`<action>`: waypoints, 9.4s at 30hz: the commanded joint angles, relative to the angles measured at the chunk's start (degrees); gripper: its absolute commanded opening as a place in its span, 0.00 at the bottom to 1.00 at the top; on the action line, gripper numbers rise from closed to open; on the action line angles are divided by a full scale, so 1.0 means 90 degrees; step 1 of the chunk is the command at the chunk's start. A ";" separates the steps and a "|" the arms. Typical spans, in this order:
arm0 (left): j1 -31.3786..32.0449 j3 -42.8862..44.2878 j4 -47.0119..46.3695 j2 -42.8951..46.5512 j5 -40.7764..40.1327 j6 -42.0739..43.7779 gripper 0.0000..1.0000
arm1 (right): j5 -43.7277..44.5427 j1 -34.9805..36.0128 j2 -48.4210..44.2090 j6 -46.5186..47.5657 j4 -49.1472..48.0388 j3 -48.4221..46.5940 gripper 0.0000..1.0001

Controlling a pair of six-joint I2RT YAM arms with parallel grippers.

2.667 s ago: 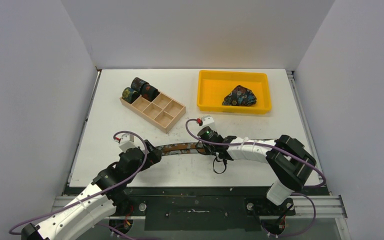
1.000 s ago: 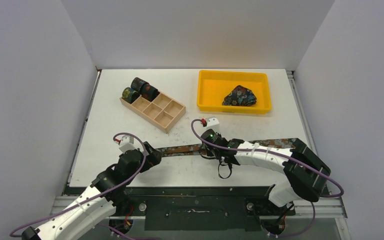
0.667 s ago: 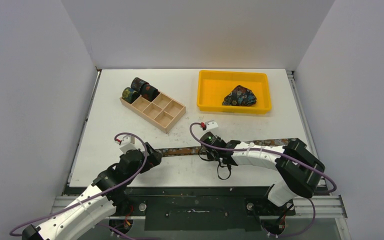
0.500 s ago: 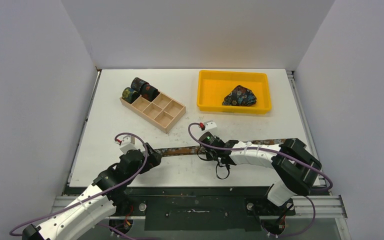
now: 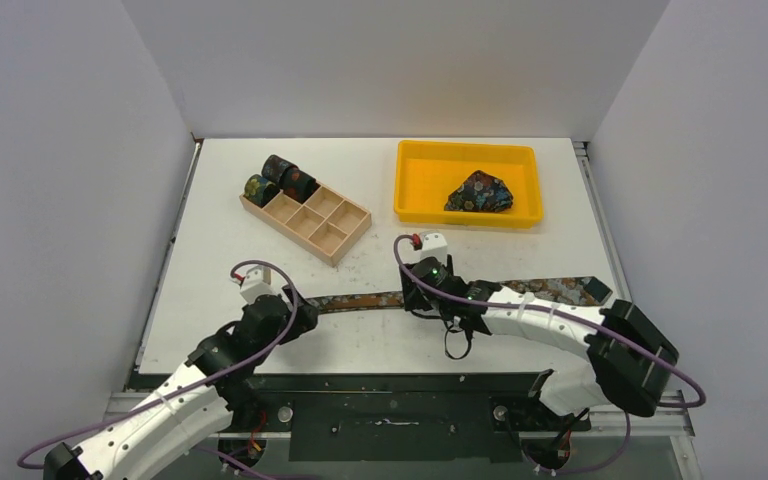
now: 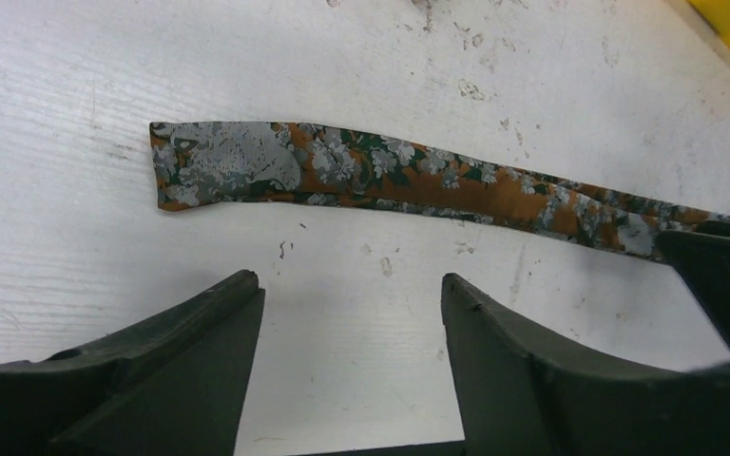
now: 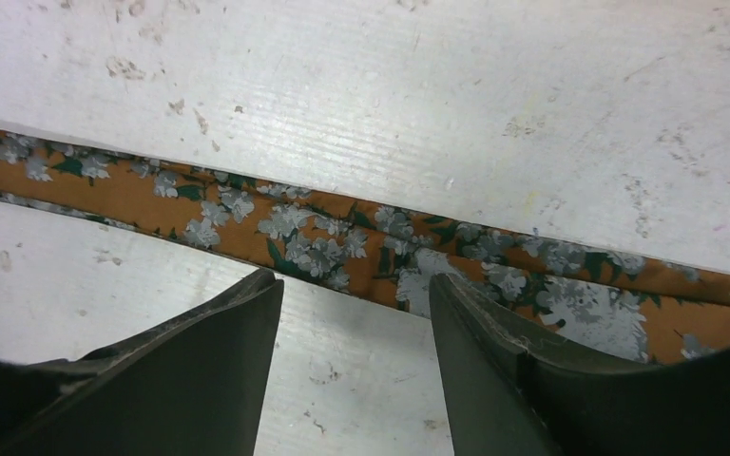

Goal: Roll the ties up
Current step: Flatten out the tie at the center of the board.

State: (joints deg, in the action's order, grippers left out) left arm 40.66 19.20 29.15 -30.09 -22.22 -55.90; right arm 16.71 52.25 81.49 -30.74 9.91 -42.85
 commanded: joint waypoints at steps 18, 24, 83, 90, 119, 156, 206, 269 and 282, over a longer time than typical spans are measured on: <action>-0.1632 0.0025 -0.1593 -0.2512 -0.0120 -0.0361 0.16 | 0.0473 -0.1230 -0.2976 -0.0400 0.0198 0.1542 0.43; -0.2076 -0.0267 -0.2101 -0.2808 -0.0032 -0.0571 0.15 | 0.0990 -0.1259 -0.3487 -0.0495 0.0551 0.1531 0.41; -0.2223 -0.1093 -0.3336 -0.1669 0.2305 -0.0713 0.38 | -0.0123 -0.6243 -0.0266 -0.0814 -0.0774 0.0850 0.46; -0.2219 -0.1070 -0.3248 -0.1569 0.2368 -0.0686 0.38 | -0.0469 -0.6472 0.0095 -0.0920 -0.1053 0.0934 0.32; -0.2219 -0.0869 -0.2608 -0.1150 0.2469 -0.0645 0.44 | 0.0222 -0.6890 -0.0995 -0.1079 -0.0944 0.1079 0.05; -0.1512 -0.0378 -0.4206 -0.3635 0.2365 -0.0337 0.59 | 0.0714 -0.7558 -0.0701 -0.1630 -0.0730 0.1180 0.05; -0.1608 -0.0431 -0.3769 -0.3656 0.1663 -0.0258 0.59 | 0.1255 -0.7501 -0.0846 -0.1148 -0.0239 -0.0100 0.71; -0.1586 -0.0661 -0.3467 -0.3039 0.2100 -0.0336 0.58 | -0.0335 -0.8257 0.0659 -0.0569 -0.2049 0.0611 0.11; -0.1588 -0.0646 -0.3273 -0.2746 0.2102 -0.0274 0.58 | 0.0575 -0.7876 -0.0391 -0.0772 -0.1138 -0.0325 0.88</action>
State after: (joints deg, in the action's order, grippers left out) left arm 26.17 13.52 -2.66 -56.21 -3.77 -59.33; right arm 18.00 -20.84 83.74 -36.60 -1.58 -39.22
